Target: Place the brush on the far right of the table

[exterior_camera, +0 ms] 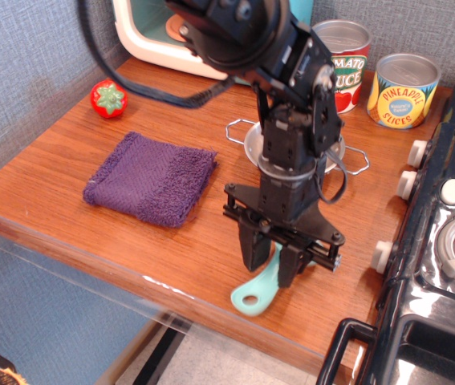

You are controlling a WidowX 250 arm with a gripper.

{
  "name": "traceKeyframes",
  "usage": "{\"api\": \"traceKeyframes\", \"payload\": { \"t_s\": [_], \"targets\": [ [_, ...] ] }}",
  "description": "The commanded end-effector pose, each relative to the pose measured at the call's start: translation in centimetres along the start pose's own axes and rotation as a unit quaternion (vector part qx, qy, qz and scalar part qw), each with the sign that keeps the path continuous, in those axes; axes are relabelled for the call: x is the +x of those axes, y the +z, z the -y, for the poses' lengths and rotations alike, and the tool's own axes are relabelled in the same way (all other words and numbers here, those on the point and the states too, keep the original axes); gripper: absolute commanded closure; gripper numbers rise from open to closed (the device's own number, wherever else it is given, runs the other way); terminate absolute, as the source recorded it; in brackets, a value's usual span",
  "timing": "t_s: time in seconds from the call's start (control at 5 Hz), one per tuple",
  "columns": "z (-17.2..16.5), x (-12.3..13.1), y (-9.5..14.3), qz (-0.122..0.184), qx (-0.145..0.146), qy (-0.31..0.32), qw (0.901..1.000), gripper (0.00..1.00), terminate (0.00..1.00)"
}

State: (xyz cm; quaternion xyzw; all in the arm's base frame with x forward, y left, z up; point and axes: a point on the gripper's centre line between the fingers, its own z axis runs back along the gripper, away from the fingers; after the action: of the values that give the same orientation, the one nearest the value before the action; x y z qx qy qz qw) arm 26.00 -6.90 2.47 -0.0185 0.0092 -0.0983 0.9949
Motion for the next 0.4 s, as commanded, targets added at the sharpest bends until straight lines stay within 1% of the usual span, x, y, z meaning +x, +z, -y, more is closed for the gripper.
{"api": "traceKeyframes", "payload": {
  "t_s": [0.0,0.2],
  "targets": [
    [-2.4,-2.7,8.1,0.11,0.059,-0.056,0.9906,0.0,0.0],
    [-4.4,-4.3,9.9,0.12,0.061,-0.044,0.9899,0.0,0.0]
  ]
}}
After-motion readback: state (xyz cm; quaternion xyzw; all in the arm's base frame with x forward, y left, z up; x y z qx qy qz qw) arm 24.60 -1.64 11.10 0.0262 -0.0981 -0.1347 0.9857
